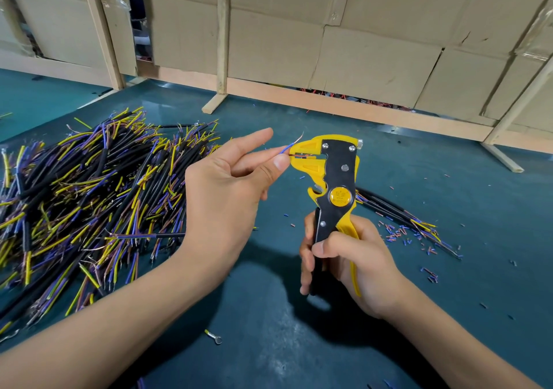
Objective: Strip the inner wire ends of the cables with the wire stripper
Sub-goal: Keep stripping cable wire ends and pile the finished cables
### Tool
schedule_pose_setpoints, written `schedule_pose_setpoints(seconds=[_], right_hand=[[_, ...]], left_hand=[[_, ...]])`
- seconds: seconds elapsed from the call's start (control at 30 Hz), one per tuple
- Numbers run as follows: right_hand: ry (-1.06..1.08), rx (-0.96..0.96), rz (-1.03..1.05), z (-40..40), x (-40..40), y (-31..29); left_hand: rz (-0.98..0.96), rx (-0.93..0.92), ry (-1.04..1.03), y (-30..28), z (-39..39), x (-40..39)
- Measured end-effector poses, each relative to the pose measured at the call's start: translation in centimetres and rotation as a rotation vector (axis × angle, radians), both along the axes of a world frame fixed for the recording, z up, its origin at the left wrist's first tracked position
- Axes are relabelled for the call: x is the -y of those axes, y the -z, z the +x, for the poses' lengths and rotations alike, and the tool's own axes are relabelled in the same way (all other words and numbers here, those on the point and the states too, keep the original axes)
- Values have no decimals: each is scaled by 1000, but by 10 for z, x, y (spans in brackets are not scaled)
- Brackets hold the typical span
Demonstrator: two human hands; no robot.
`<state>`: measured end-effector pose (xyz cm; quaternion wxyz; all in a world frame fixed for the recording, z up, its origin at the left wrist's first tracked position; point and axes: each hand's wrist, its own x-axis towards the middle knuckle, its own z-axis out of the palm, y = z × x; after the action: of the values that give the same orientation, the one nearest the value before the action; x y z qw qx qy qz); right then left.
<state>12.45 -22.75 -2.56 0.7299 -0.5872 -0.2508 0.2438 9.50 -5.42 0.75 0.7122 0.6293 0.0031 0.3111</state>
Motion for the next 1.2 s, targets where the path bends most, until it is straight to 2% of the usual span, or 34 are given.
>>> schedule_pose_setpoints(seconds=[0.53, 0.73, 0.8, 0.83, 0.9, 0.93, 0.97, 1.03, 1.1, 1.2], right_hand=[[86, 36, 4, 1, 0, 4], [28, -30, 20, 3, 4, -1], [12, -32, 19, 4, 5, -1], [16, -26, 9, 3, 5, -1], [38, -6, -11, 2, 3, 0], [50, -2, -17, 2, 3, 1], [61, -12, -27, 2, 2, 1], [68, -71, -50, 4, 3, 0], [48, -131, -22, 6, 7, -1], [-25, -177, 110, 8, 10, -1]], left_hand=[[29, -6, -16, -3, -2, 1], [-6, -45, 92, -8, 8, -8], [112, -9, 103, -15, 9, -18], [293, 56, 54, -18, 8, -25], [798, 240, -170, -23, 6, -32], [970, 329, -258, -21, 8, -33], [1061, 364, -288, -19, 10, -32], [1134, 356, -298, -19, 17, -28], [1127, 263, -233, -23, 24, -28], [909, 14, -147, -31, 26, -44]])
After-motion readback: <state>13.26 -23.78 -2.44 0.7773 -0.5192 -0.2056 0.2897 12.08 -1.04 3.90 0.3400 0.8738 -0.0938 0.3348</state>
